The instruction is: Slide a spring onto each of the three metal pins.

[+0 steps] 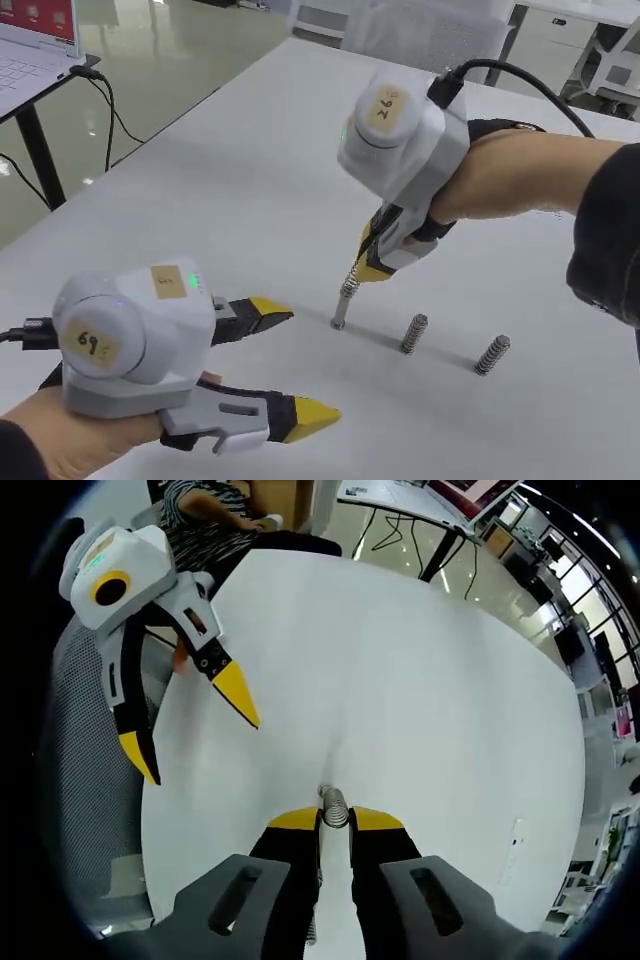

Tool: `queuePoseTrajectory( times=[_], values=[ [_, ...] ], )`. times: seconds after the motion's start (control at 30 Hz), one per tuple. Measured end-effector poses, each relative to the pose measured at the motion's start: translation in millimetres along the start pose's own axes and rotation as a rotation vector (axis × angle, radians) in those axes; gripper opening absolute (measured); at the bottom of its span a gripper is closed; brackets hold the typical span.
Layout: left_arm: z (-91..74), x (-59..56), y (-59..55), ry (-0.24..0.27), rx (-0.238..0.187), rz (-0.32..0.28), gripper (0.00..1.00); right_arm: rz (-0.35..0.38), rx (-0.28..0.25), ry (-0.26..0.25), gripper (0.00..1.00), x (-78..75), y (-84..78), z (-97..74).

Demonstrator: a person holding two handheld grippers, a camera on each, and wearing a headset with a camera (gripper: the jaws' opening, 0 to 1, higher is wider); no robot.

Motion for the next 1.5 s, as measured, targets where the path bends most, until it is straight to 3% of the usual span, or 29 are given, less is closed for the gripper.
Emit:
queuePoseTrajectory(
  times=[1.1, 1.5],
  values=[
    [1.3, 0.1, -2.5, -0.007, 0.01, -0.005, 0.54, 0.007, 0.076, 0.063, 0.08, 0.0, -10.0, 43.7],
    [1.3, 0.0, -4.0, -0.005, 0.016, -0.008, 0.54, 0.014, 0.086, 0.086, 0.08, 12.9, -13.2, 50.5]
  ],
)
Point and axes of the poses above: the centre of the closed fingertips' face, and the gripper's own axes: z roughly forward along the fingers, x roughly to its left, y roughly out of its top, the point moved 1 cm from there along -z, roughly backward along the fingers, and after that the axes turned 7 degrees about -y, right-handed, at the moved point
